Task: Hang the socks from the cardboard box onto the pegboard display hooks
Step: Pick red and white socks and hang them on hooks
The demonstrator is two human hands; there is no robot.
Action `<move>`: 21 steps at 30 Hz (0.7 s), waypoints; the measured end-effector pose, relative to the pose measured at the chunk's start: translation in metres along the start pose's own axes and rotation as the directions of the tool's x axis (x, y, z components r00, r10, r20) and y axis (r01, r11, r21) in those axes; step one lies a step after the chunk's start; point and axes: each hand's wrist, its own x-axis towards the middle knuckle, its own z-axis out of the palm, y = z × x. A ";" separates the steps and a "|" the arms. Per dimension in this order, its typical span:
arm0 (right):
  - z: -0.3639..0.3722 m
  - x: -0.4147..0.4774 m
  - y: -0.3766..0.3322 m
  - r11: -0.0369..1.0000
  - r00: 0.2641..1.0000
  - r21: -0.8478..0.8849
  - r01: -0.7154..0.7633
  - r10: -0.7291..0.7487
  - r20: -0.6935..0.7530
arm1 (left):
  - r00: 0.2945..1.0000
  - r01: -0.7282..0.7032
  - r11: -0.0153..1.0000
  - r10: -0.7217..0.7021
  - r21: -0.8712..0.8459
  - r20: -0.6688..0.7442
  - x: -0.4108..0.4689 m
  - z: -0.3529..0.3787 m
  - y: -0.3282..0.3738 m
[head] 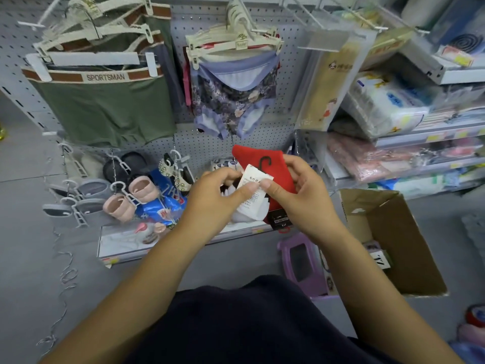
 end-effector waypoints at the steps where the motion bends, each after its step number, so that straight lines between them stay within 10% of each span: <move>1: -0.001 0.001 -0.002 1.000 1.000 0.003 0.002 -0.002 0.001 | 1.000 0.005 0.999 -0.006 0.031 0.024 0.001 -0.003 0.001; 10: 0.003 -0.001 -0.011 0.989 0.996 0.121 -0.082 0.087 -0.032 | 0.995 -0.075 0.970 0.089 0.233 -0.050 0.007 -0.036 0.030; 17: 0.008 0.001 -0.017 0.977 0.991 0.195 -0.092 0.109 -0.077 | 0.980 -0.060 0.998 0.060 0.004 -0.192 0.004 -0.051 0.033; 21: 0.010 0.002 -0.021 0.947 0.993 0.303 -0.108 0.119 -0.019 | 0.963 0.095 0.840 -0.213 -0.535 -0.164 0.002 -0.050 0.040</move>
